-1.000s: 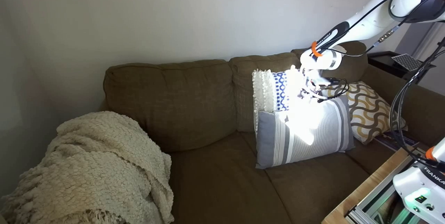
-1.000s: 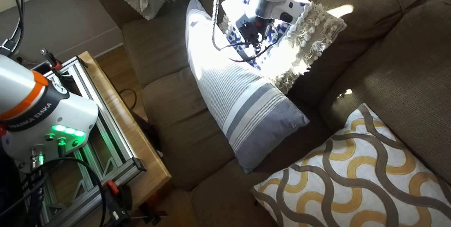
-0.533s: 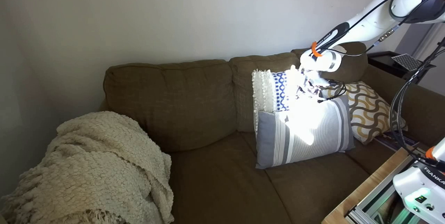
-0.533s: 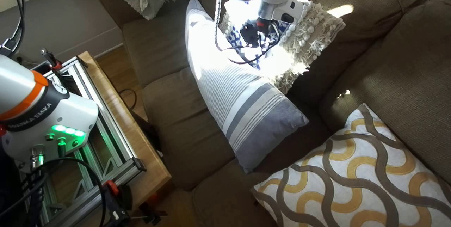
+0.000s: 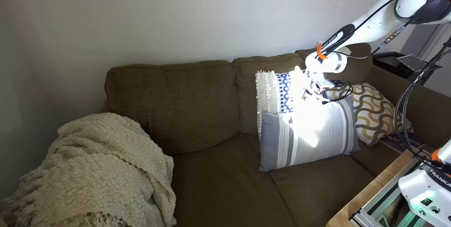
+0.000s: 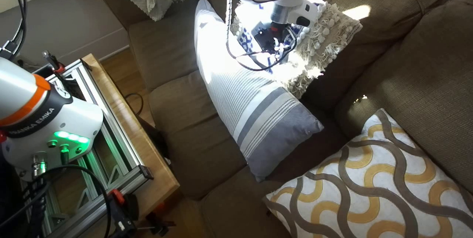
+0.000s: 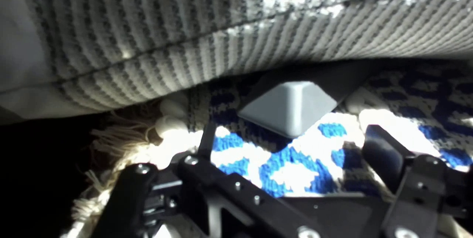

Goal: Remove the black remote from behind the grey pillow and put it on the white and blue pillow

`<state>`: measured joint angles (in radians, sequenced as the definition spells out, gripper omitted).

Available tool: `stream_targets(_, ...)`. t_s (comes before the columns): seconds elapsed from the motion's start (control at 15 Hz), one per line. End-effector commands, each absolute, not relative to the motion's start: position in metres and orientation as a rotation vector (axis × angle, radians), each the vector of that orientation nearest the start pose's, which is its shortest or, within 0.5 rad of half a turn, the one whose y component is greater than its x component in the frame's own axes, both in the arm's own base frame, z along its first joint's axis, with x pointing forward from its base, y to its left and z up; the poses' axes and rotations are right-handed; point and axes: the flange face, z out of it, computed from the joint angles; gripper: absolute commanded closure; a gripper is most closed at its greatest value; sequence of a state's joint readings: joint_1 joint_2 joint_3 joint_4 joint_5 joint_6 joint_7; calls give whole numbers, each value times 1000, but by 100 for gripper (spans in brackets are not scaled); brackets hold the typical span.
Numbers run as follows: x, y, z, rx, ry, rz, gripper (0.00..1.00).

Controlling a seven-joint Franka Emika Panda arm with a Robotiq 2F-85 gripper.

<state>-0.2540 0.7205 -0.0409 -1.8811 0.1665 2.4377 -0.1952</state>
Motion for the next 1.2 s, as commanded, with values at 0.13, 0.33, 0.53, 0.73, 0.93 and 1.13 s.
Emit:
stream_targets(0.13, 570, -183, 88, -2968, 237, 281, 0)
stream_targets(0.33, 568, -184, 77, -2938, 217, 244, 0)
stream_targets(0.53, 566, -187, 72, -2880, 229, 210, 0)
stream_targets(0.73, 566, -190, 73, -2835, 244, 160, 25)
stream_targets(0.93, 568, -195, 76, -2811, 248, 120, 49)
stream_targets(1.13, 570, -194, 77, -2780, 245, 95, 66)
